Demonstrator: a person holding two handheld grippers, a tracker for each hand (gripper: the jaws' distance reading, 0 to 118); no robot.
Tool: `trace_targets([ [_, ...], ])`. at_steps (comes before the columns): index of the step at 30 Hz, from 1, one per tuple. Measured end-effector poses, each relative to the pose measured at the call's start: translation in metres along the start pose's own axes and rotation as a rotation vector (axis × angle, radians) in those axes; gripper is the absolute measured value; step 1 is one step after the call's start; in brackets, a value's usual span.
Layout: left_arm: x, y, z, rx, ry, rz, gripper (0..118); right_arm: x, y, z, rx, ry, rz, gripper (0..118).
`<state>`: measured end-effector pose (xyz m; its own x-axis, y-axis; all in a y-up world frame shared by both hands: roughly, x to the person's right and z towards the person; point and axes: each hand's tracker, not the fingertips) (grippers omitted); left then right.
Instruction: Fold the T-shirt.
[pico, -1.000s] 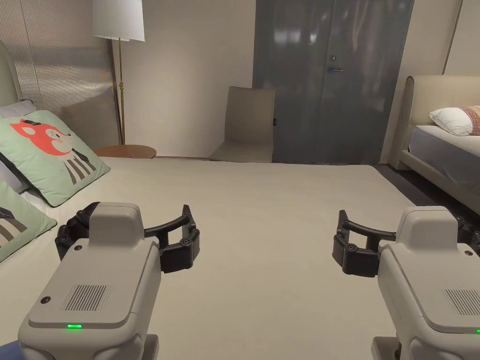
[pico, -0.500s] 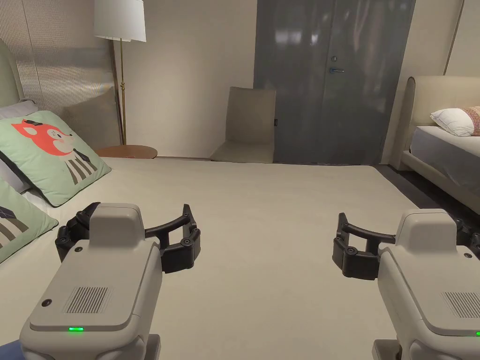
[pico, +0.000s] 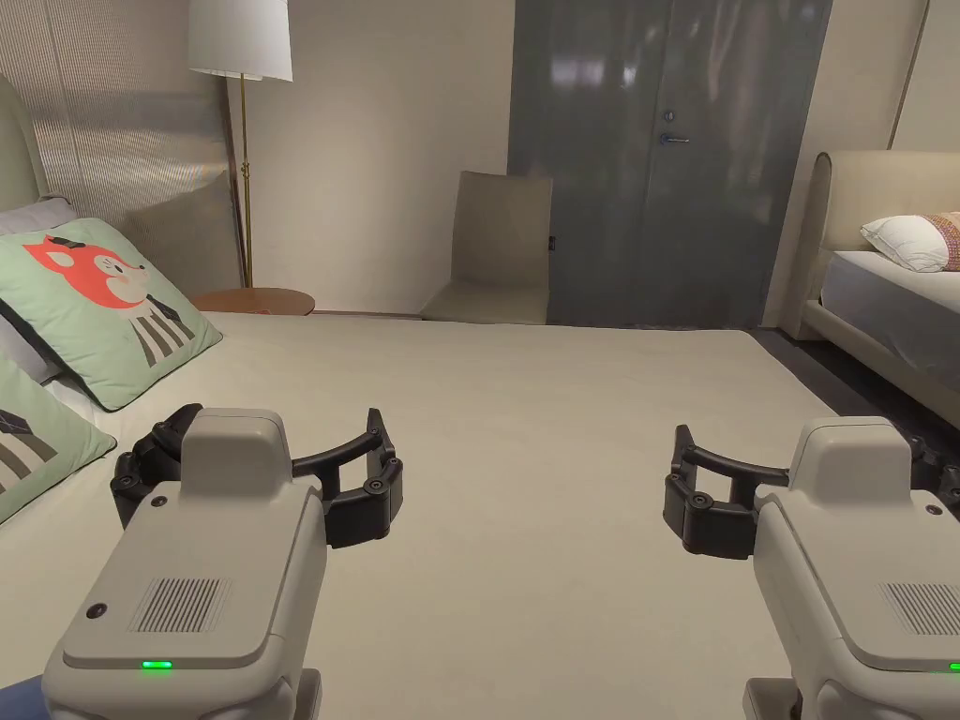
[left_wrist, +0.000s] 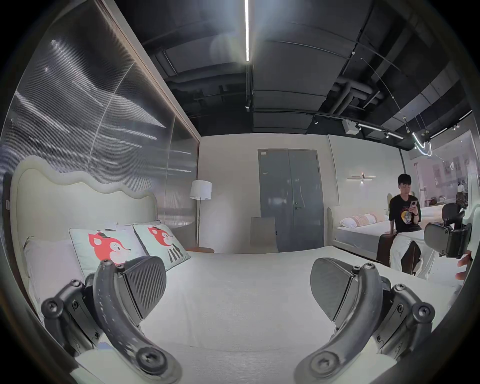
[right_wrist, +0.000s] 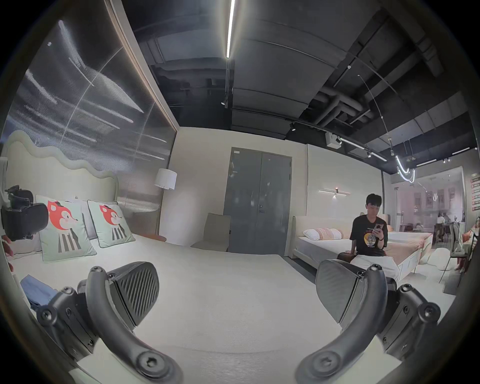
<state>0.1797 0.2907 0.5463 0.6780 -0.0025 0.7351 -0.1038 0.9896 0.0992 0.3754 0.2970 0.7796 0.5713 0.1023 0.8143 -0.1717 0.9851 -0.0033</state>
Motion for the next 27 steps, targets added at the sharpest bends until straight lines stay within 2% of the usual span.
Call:
trace_targets([
  [14,0.0008,0.001,-0.0009,-0.015,0.001,0.005,111,-0.0025,0.0038,0.002,-0.018,0.043,0.004,118],
  [16,0.0008,0.0008,-0.0006,-0.012,0.001,0.004,111,-0.0043,0.0033,0.0028,-0.022,0.045,0.024,118],
  [18,0.0008,0.0013,0.0002,-0.009,0.003,0.004,111,-0.0053,0.0013,0.0034,-0.011,0.027,0.035,118],
  [22,0.0005,0.0025,0.0004,-0.01,0.0,0.007,111,-0.0002,0.0043,0.0031,-0.008,0.004,-0.019,118],
  [25,0.0008,0.0028,0.0004,-0.01,0.001,0.002,111,-0.0038,0.0058,0.0036,0.001,-0.062,-0.006,118],
  [27,0.0005,0.0032,0.0008,-0.008,0.001,0.004,111,-0.0038,0.0073,0.003,0.007,-0.07,-0.01,118],
])
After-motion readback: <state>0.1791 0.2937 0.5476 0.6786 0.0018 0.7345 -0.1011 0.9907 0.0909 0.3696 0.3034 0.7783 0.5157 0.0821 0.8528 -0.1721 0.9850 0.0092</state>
